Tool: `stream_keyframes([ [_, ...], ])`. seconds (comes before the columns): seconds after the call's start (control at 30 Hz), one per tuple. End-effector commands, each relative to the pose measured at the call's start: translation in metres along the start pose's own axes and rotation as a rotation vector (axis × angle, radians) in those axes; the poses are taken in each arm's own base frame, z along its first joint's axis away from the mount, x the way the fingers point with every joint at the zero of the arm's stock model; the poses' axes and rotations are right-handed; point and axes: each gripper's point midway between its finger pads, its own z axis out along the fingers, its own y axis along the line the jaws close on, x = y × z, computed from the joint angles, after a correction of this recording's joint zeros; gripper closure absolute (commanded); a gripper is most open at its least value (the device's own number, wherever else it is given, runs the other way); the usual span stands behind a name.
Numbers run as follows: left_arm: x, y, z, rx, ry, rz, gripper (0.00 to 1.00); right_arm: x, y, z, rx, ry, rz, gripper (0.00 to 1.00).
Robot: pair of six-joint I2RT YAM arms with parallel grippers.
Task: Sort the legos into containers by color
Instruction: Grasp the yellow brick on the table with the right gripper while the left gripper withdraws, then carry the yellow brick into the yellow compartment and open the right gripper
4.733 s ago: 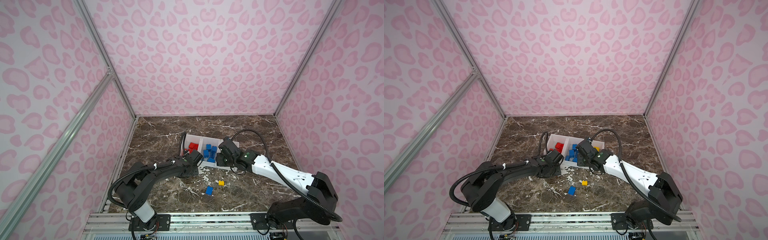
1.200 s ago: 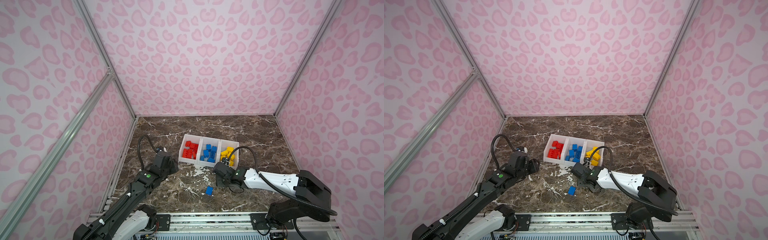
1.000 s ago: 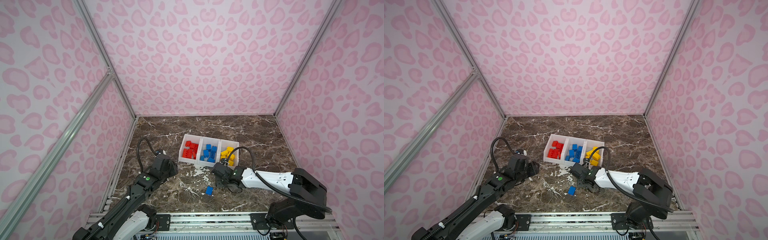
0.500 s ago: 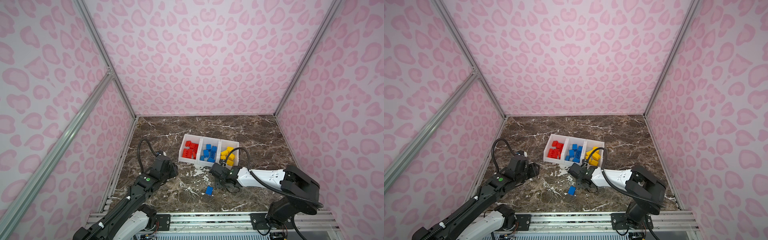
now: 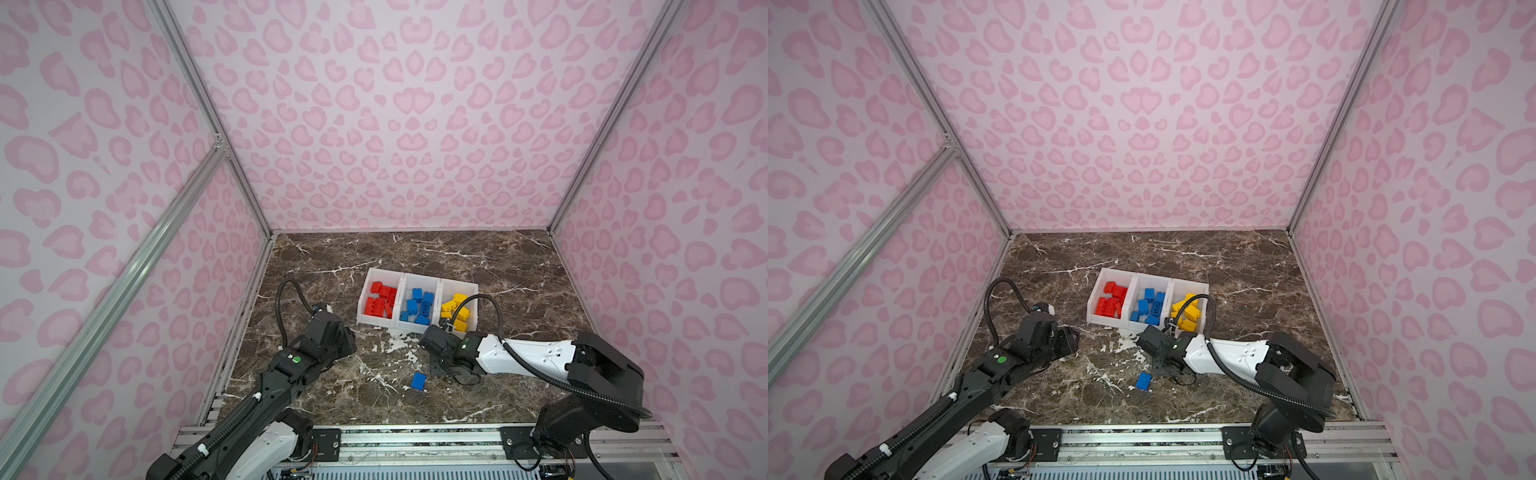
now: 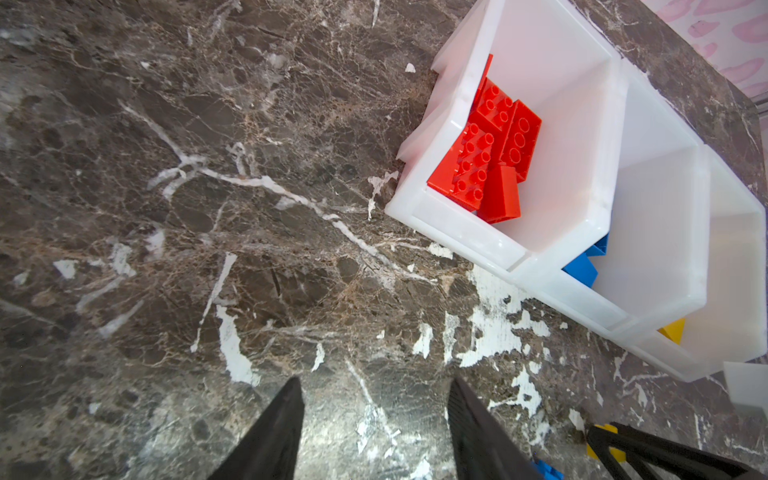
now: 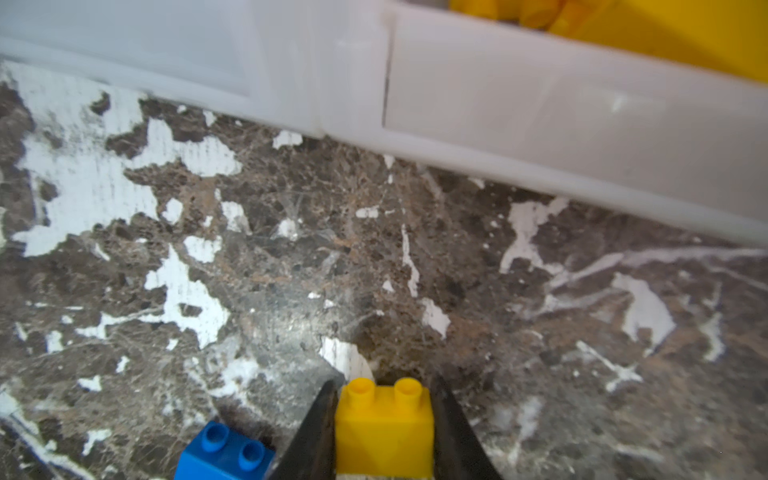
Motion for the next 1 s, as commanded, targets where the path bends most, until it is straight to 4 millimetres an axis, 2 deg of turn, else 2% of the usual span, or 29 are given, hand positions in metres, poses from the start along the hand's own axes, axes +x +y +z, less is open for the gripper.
stream_keyframes([
  [0.0,-0.003,0.000,-0.001,0.000,-0.018,-0.012,0.42,-0.013,-0.009,-0.012,0.049,-0.034,-0.035,0.66],
  [0.07,-0.002,0.001,-0.001,-0.003,-0.018,-0.011,0.42,-0.028,-0.007,-0.024,0.044,-0.059,-0.051,0.66],
  [0.2,-0.002,0.001,-0.003,-0.002,-0.018,-0.013,0.42,-0.075,-0.008,-0.051,0.007,-0.136,-0.048,0.66],
  [0.37,-0.001,0.001,-0.005,0.005,-0.020,-0.016,0.42,-0.132,-0.027,-0.065,0.008,-0.193,-0.029,0.66],
  [0.5,0.000,0.002,-0.007,0.008,-0.020,-0.020,0.42,-0.167,-0.045,-0.056,0.012,-0.184,0.002,0.66],
  [0.7,0.001,0.001,-0.012,0.014,-0.021,-0.024,0.42,-0.202,-0.046,-0.038,-0.005,-0.164,0.005,0.65],
  [0.83,0.002,0.002,-0.014,0.012,-0.021,-0.025,0.42,-0.212,-0.043,-0.020,-0.009,-0.129,0.007,0.63],
  [0.97,0.003,0.003,-0.017,0.010,-0.023,-0.022,0.42,-0.215,-0.039,-0.014,-0.018,-0.119,0.014,0.51],
])
